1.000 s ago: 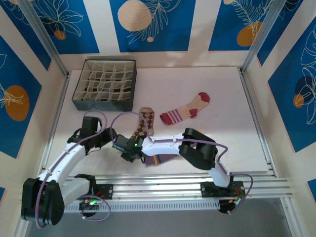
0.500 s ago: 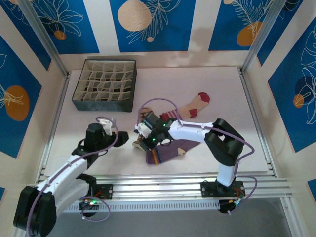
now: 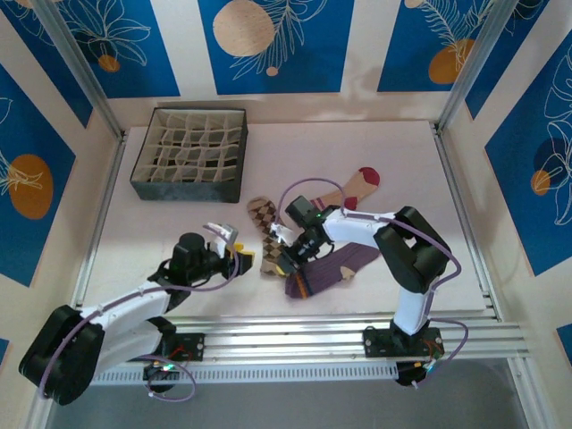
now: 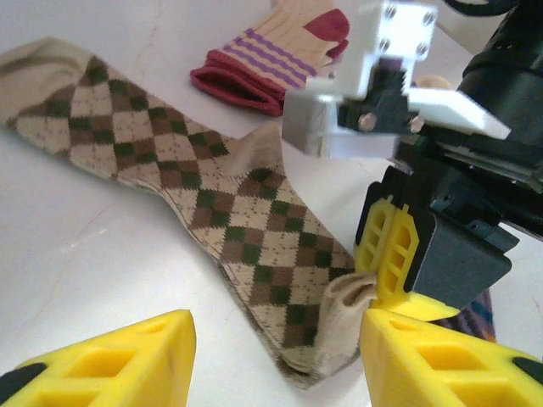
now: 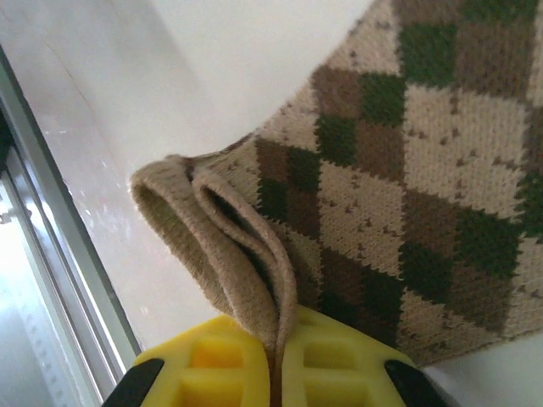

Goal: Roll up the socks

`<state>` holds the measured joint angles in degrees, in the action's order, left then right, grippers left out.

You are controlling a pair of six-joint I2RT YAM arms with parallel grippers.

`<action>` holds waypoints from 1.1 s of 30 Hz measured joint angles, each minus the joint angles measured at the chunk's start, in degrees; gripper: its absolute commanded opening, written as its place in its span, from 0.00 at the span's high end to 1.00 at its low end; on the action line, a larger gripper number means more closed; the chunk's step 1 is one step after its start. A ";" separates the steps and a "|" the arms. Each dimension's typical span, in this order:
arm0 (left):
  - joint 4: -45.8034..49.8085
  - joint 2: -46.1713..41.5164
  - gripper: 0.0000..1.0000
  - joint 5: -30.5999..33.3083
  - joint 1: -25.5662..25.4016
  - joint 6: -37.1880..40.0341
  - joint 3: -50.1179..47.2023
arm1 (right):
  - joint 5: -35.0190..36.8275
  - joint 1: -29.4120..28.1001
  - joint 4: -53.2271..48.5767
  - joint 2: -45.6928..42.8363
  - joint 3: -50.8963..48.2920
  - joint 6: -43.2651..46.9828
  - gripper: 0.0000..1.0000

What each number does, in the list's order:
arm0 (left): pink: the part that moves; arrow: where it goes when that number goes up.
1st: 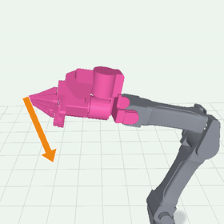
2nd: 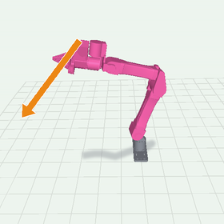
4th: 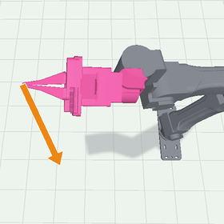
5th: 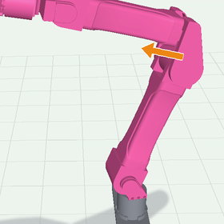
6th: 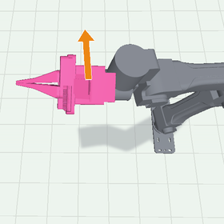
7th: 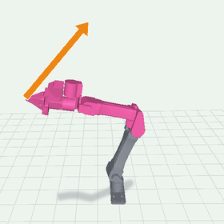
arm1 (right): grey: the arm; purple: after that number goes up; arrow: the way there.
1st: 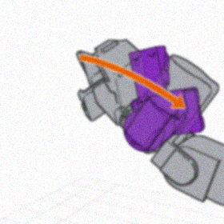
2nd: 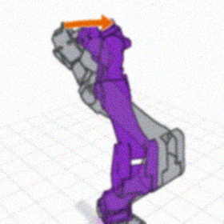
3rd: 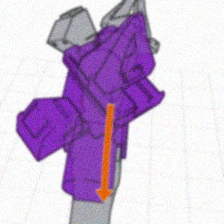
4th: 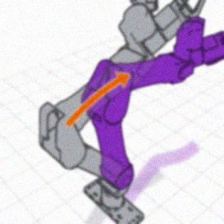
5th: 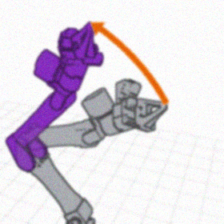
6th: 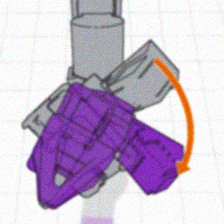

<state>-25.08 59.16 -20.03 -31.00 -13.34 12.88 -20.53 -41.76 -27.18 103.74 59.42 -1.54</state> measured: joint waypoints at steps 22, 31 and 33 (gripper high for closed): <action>-13.64 17.14 0.55 -14.08 -4.13 12.26 -0.85 | -3.54 -0.24 -2.47 2.03 2.86 2.43 0.96; -22.64 26.25 0.89 -14.53 -4.17 11.47 -0.07 | -5.88 -0.22 -3.58 3.65 4.00 3.23 0.93; -24.72 28.17 1.00 -14.75 -4.17 10.56 -0.04 | -6.10 -0.17 -3.89 3.91 4.09 3.43 0.83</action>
<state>-49.80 87.33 -34.79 -35.18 -2.79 12.84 -26.63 -41.93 -31.07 107.66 63.51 1.89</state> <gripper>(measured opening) 0.083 0.089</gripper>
